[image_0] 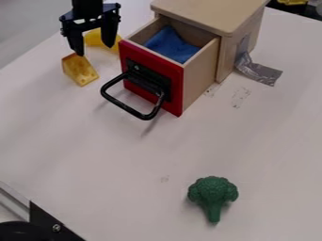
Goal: Put the cheese inside the drawer
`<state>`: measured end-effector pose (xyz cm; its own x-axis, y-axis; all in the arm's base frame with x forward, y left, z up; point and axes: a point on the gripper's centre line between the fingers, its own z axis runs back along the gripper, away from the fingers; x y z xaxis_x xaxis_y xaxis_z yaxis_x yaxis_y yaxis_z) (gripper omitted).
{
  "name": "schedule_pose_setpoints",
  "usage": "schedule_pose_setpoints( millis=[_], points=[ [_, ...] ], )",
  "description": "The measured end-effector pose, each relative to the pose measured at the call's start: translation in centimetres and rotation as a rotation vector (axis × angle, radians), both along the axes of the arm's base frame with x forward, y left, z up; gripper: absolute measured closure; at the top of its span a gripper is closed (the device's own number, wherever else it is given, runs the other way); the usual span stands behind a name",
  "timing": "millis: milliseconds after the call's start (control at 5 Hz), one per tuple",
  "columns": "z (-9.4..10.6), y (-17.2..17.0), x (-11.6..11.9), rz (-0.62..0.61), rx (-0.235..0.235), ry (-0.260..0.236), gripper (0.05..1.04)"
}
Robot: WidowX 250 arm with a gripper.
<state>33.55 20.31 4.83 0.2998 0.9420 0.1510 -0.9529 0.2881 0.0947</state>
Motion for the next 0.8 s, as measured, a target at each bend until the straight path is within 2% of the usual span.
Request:
schedule_pose_setpoints(
  millis=[600,800],
  points=[
    [-0.6,2.9,0.4,0.075,0.029,0.019,0.084],
    [-1.6,2.4,-0.5,0.081,0.002,0.045,0.084]
  ],
)
